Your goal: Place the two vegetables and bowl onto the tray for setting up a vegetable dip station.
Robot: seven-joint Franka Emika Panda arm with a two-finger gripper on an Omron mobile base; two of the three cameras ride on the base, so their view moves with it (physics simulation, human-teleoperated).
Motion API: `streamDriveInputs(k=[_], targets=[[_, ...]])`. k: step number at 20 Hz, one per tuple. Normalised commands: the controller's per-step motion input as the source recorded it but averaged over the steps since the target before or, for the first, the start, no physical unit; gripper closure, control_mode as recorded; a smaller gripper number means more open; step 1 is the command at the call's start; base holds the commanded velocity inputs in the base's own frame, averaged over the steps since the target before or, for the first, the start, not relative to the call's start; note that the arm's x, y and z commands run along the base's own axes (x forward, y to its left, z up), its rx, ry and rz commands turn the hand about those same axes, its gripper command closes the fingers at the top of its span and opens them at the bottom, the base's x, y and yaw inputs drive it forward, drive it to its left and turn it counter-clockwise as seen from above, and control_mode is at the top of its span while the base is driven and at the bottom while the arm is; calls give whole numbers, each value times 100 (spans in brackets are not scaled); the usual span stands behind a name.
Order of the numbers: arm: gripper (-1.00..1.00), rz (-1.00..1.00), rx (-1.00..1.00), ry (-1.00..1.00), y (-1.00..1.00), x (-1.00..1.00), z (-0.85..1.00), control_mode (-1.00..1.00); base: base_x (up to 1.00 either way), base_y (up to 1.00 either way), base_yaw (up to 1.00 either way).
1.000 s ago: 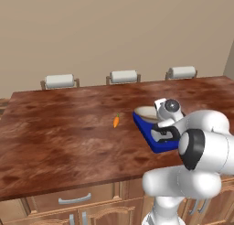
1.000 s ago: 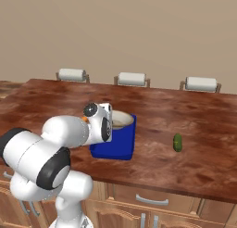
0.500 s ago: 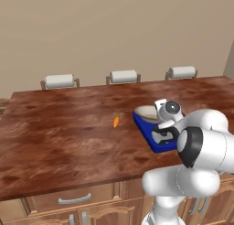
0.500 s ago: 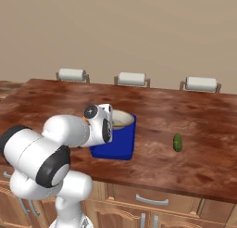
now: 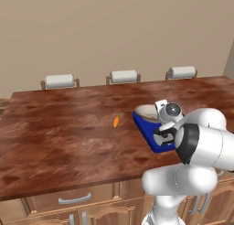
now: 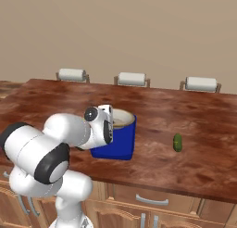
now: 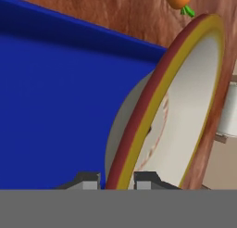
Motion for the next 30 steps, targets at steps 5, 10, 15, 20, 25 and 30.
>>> streamDriveInputs(k=[5,10,15,20,25,30], targets=[[100,0,-3,0,0,6,-7,-100,0,0,0],[100,0,-3,0,0,6,-6,-100,0,0,0],[100,0,-1,-2,0,0,-7,-100,0,0,0],[100,0,0,-1,0,1,-10,-100,0,0,0],[100,0,0,-4,0,5,-4,-100,0,0,0],[100,0,0,-5,0,7,-4,-100,0,0,0]])
